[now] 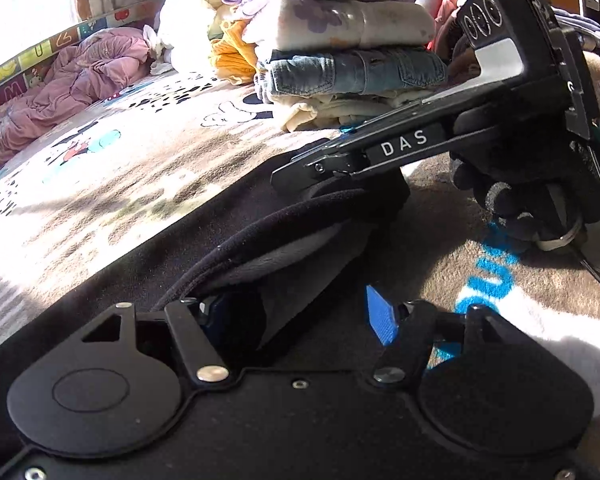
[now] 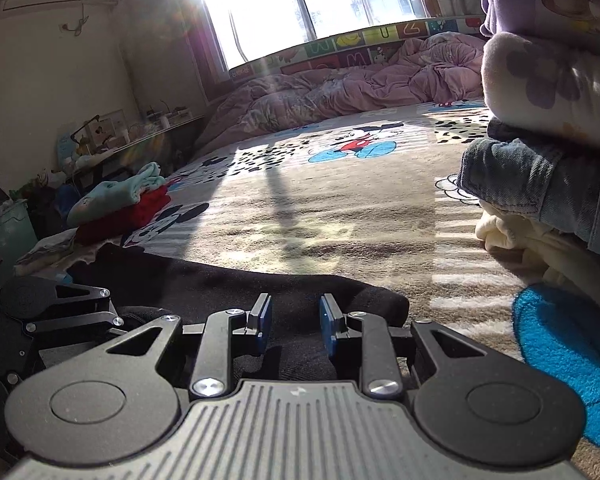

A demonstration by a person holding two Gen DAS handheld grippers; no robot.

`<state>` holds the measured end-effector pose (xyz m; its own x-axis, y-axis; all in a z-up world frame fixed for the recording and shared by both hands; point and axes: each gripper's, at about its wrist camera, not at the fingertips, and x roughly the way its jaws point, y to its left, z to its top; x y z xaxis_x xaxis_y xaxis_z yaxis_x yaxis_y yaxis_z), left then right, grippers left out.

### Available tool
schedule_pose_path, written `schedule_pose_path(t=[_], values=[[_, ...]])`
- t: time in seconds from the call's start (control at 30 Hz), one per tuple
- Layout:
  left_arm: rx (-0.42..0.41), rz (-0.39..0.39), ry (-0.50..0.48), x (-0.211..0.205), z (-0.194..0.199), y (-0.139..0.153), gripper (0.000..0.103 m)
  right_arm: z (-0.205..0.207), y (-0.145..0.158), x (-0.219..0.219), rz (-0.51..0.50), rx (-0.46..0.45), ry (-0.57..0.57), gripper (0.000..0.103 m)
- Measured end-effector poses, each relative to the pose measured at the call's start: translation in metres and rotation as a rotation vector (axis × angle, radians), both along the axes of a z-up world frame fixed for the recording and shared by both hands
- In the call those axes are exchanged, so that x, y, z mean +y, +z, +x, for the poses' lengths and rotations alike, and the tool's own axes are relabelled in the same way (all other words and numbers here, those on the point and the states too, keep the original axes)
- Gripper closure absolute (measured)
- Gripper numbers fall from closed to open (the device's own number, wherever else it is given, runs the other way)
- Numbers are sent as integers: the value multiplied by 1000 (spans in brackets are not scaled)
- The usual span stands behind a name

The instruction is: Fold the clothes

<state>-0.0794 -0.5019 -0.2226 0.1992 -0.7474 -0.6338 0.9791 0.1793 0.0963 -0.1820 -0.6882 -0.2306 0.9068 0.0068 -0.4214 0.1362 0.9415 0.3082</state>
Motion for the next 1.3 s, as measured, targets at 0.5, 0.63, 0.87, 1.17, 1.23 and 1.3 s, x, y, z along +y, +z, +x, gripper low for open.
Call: schedule_pose_path(t=[0.5, 0.63, 0.87, 1.17, 1.23, 1.3], values=[[-113, -8, -118, -9, -25, -3, 32, 2, -2, -4, 18, 4, -15, 76], [-86, 40, -171, -18, -32, -6, 29, 2, -3, -4, 23, 5, -19, 76], [-140, -11, -91, -20, -25, -5, 28, 1, -3, -8, 49, -2, -21, 76], [-124, 38, -215, -21, -35, -8, 32, -3, -5, -13, 75, -15, -21, 75], [-151, 47, -248, -17, -39, -8, 34, -4, -6, -14, 80, -18, -27, 76], [-161, 56, -270, -13, -41, -9, 35, -3, -6, -14, 74, -16, -35, 76]])
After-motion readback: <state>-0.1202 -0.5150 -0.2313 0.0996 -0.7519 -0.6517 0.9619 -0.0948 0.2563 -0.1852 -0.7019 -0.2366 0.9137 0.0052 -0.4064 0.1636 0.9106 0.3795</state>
